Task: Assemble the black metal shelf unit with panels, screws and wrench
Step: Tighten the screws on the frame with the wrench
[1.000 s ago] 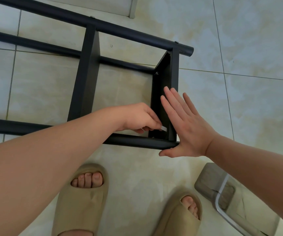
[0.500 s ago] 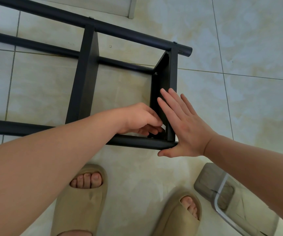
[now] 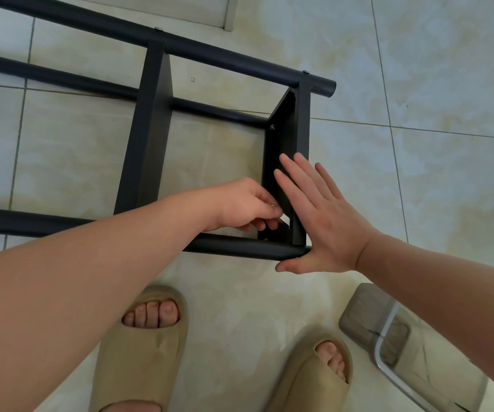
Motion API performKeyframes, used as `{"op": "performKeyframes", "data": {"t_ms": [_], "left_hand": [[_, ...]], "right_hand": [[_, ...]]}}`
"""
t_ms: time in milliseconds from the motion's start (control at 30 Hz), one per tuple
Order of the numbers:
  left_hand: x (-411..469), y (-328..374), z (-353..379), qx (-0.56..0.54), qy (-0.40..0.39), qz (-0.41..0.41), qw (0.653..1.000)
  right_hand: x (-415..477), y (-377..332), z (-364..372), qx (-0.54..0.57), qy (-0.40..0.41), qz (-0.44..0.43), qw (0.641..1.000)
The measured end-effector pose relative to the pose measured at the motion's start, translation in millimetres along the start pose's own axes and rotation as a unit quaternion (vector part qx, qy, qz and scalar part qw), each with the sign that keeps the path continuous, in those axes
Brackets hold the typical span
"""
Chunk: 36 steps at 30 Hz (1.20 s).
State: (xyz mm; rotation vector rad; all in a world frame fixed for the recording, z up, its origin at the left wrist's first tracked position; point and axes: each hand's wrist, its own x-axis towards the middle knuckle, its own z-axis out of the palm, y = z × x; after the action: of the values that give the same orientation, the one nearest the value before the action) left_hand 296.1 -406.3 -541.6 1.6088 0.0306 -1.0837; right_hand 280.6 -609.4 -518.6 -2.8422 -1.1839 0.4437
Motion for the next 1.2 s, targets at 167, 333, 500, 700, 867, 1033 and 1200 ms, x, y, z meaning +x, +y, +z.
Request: {"op": "performKeyframes", "data": {"t_ms": [167,333,500,700,867,1033,1200], "left_hand": [[-0.3,2.3,1.1,0.011,0.013,0.008,1.000],[-1.6,7.9,-0.6,0.082,0.018,0.031,0.996],[-1.2,4.2,3.0,-0.034,0.008,-0.011,0.999],[-3.0,1.2,1.2,-0.071,-0.015,-0.030,0.997],[-2.8,1.2,0.2,-0.022,-0.015,-0.003,1.000],[-4.2,3.1,-2.8,0.043,-0.015,0.025,0.999],[-5.1,2.3,-3.6,0.073,-0.017,0.030,0.997]], "right_hand": [[0.4,0.1,0.4,-0.002,0.001,0.000,1.000],[0.4,0.4,0.6,-0.001,0.003,0.000,1.000],[0.6,0.4,0.3,-0.001,0.002,-0.001,1.000],[0.3,0.0,0.3,0.004,0.001,0.000,1.000],[0.4,0.2,0.3,0.002,0.001,0.000,1.000],[0.7,0.1,0.5,-0.004,-0.005,0.002,1.000],[0.9,0.1,0.8,-0.002,-0.003,0.001,1.000]]}}
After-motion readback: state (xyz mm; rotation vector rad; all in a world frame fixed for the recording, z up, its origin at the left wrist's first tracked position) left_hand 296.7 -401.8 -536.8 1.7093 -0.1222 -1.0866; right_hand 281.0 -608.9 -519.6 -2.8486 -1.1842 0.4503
